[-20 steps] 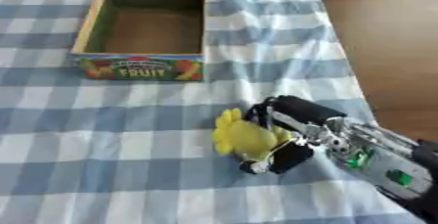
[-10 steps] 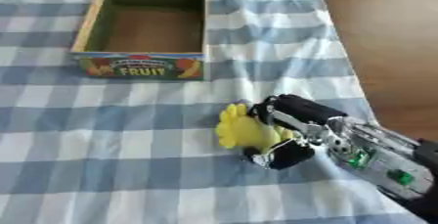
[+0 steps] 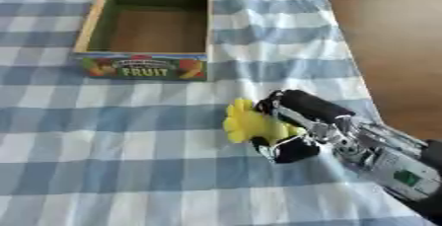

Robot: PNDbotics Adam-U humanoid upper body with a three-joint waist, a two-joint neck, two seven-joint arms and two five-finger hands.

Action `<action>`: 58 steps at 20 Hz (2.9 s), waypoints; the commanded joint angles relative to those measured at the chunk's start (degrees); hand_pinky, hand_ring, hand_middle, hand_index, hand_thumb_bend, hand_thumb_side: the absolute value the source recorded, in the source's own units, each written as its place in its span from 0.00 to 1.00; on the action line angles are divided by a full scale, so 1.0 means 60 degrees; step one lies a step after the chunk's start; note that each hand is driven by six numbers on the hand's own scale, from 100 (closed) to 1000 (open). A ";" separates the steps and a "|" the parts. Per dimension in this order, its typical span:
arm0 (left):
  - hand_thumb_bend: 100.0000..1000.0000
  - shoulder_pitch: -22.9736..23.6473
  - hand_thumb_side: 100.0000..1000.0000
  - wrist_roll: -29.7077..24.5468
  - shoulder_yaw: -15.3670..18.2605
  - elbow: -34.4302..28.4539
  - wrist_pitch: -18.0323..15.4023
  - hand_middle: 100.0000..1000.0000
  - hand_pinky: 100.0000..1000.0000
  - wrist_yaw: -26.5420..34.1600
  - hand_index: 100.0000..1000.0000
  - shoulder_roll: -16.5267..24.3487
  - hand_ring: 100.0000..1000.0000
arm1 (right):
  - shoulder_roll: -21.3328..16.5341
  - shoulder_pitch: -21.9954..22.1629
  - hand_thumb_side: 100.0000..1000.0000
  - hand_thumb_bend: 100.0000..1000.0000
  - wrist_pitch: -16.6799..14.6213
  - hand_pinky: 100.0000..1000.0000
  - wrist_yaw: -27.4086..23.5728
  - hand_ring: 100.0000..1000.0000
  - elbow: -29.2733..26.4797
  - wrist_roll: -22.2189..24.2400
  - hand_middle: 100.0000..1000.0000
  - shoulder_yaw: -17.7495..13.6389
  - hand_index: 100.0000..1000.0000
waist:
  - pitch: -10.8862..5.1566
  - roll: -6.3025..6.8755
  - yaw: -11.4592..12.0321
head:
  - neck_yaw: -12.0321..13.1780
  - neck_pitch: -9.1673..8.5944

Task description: Pick up objects on the table and place them in the box.

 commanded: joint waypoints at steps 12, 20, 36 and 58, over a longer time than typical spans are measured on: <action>0.00 -0.0028 0.72 -0.0021 0.0030 -0.0168 0.0043 0.50 0.59 -0.0032 0.92 0.0036 0.57 | -0.0665 -0.0687 0.14 0.00 -0.0226 0.77 -0.0388 0.74 -0.0117 -0.1512 0.42 -0.1121 0.41 | -0.0061 0.0038 0.0007 | 0.0022 -0.0176; 0.00 -0.0093 0.72 -0.0066 -0.0020 -0.0168 0.0040 0.50 0.59 0.0011 0.92 0.0007 0.56 | -0.1020 -0.1728 0.20 0.00 0.0300 0.71 -0.0448 0.65 -0.0117 -0.2116 0.30 -0.1745 0.37 | 0.0059 0.0049 0.0122 | -0.0013 -0.0453; 0.00 -0.0140 0.72 -0.0257 -0.0201 -0.0168 0.0047 0.50 0.59 0.0130 0.92 0.0062 0.56 | 0.0068 -0.5777 0.26 0.00 0.1816 0.70 0.0302 0.60 -0.0117 -0.1443 0.27 -0.1389 0.37 | 0.0149 -0.0039 0.0511 | -0.0402 -0.0582; 0.00 -0.0432 0.73 -0.0655 -0.0492 -0.0168 0.0095 0.50 0.59 0.0398 0.92 -0.0022 0.56 | 0.3547 -0.8668 0.21 0.00 0.0614 0.72 0.2492 0.62 0.4422 -0.0784 0.27 -0.0239 0.37 | 0.0492 -0.0425 0.1519 | -0.1199 -0.0926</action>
